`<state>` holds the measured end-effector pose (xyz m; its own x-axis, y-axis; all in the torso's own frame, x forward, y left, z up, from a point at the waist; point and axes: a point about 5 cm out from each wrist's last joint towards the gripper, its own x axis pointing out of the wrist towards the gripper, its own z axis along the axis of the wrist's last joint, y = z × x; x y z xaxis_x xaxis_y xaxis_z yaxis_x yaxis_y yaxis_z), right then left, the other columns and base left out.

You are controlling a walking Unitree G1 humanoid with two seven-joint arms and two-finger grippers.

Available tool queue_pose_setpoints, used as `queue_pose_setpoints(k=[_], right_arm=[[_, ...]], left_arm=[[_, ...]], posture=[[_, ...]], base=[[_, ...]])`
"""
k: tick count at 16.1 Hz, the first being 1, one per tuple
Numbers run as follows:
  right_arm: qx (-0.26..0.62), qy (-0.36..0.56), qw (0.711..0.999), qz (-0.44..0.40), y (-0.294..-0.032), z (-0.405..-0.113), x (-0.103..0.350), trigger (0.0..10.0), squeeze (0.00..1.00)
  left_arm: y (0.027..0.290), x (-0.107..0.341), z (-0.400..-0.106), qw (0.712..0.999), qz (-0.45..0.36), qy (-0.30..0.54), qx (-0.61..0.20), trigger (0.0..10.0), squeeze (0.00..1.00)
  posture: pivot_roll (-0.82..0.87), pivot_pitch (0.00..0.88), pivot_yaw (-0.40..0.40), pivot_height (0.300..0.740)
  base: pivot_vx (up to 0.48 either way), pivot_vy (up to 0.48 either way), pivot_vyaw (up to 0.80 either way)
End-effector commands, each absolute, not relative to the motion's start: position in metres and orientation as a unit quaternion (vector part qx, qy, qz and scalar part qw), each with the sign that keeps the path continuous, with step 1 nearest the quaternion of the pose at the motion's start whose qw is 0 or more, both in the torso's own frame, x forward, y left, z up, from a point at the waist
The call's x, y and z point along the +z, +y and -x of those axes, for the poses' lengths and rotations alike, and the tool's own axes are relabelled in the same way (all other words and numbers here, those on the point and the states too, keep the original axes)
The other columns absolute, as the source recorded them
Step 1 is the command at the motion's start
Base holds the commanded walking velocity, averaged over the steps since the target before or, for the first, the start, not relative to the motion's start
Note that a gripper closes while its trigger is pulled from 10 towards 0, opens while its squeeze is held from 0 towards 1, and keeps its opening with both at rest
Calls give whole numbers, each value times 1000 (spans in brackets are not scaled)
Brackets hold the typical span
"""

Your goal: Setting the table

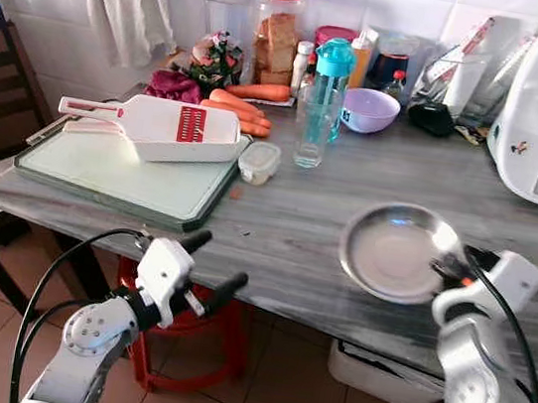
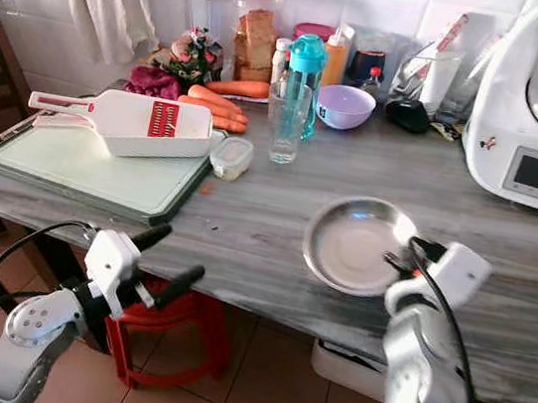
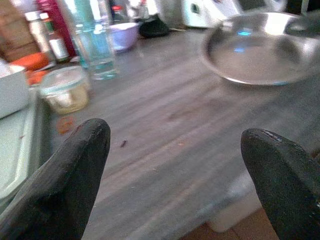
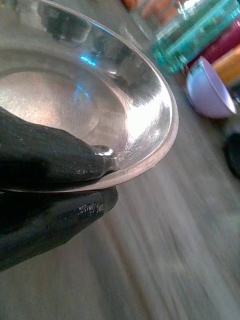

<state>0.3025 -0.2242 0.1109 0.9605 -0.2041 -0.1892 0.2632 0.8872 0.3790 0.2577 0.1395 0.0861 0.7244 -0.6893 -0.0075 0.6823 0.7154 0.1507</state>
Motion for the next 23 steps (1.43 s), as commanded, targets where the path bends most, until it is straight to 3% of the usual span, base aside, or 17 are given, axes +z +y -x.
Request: queue_pose_setpoints(k=[1,5,13,14,23], right_arm=[[-105,77,968,-213,-217,-307,111,10000,0],[-101,107,952,-270,-204,-316,104,10000,0],[-65,163,944,-279,-183,-317,94,10000,0],[-68,161,944,-280,-184,-316,94,10000,1000],[-84,128,962,-226,-194,-315,104,10000,1000]], left_arm=[[138,87,-257,919,-84,-28,-383,10000,0],[137,88,-258,920,-80,-29,-382,10000,0],[136,88,-259,916,-85,-30,-391,10000,0],[135,87,-259,916,-84,-30,-392,10000,0],[132,80,-254,904,-83,-9,-419,10000,0]], posture=[[-20,0,43,740],[-9,0,47,740],[-3,0,51,740],[-4,0,50,740],[-7,0,49,740]], base=[[0,0,0],[0,0,0],[0,0,0],[0,0,0],[0,0,0]])
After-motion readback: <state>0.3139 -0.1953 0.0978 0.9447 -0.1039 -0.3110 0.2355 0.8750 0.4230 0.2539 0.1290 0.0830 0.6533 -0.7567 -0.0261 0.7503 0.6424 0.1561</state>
